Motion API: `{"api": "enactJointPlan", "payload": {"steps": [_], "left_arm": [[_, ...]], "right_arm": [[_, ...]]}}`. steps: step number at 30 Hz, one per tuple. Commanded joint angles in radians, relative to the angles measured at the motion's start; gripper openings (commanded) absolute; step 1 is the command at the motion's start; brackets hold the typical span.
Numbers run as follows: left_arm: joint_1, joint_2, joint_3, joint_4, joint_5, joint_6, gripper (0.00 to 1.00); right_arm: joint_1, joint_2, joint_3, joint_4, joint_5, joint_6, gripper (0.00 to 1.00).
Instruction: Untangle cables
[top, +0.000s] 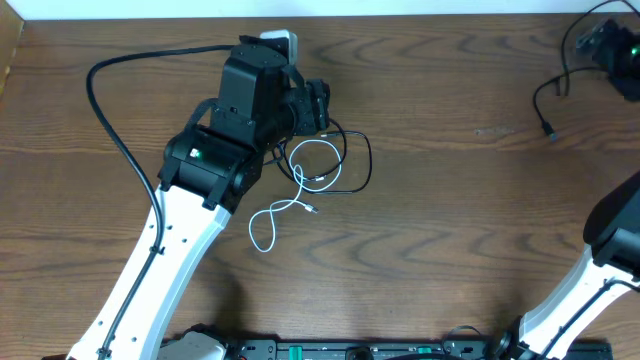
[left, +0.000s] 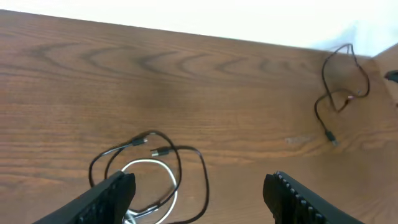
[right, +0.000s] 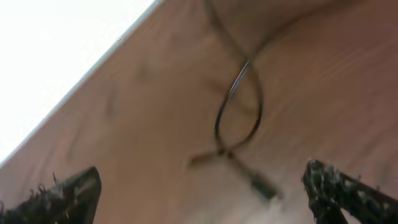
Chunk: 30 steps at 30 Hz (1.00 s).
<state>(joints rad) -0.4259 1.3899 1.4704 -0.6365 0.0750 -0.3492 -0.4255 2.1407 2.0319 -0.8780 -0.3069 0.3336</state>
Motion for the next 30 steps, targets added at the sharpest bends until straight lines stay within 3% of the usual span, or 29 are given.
{"api": "enactJointPlan", "payload": {"steps": [1, 4, 8, 10, 11, 13, 14, 30], "left_arm": [[0.004, 0.008, 0.006, -0.043, -0.009, 0.188, 0.73], [0.004, 0.032, 0.006, -0.113, -0.009, 0.317, 0.75], [0.024, 0.068, 0.006, -0.183, -0.007, 0.425, 0.75], [0.104, 0.068, 0.006, -0.185, 0.147, 0.463, 0.76], [0.167, 0.068, 0.006, -0.185, 0.319, 0.480, 0.77], [0.214, 0.068, 0.006, -0.189, 0.363, 0.476, 0.81], [0.220, 0.068, 0.006, -0.193, 0.361, 0.476, 0.95], [0.220, 0.068, 0.006, -0.193, 0.359, 0.476, 0.97]], "right_arm": [[0.043, -0.088, 0.016, -0.102, -0.154, -0.097, 0.99], [0.110, -0.087, 0.012, -0.209, -0.142, -0.159, 0.99], [0.209, -0.087, 0.012, -0.228, -0.032, -0.160, 0.99], [0.252, -0.087, 0.012, -0.229, -0.005, -0.167, 0.99], [0.265, -0.087, 0.012, -0.225, -0.006, -0.167, 0.99], [0.272, -0.087, 0.012, -0.222, -0.006, -0.167, 0.99], [0.272, -0.087, 0.012, -0.222, -0.006, -0.167, 0.99], [0.277, -0.087, 0.012, -0.264, -0.006, -0.202, 0.99]]}}
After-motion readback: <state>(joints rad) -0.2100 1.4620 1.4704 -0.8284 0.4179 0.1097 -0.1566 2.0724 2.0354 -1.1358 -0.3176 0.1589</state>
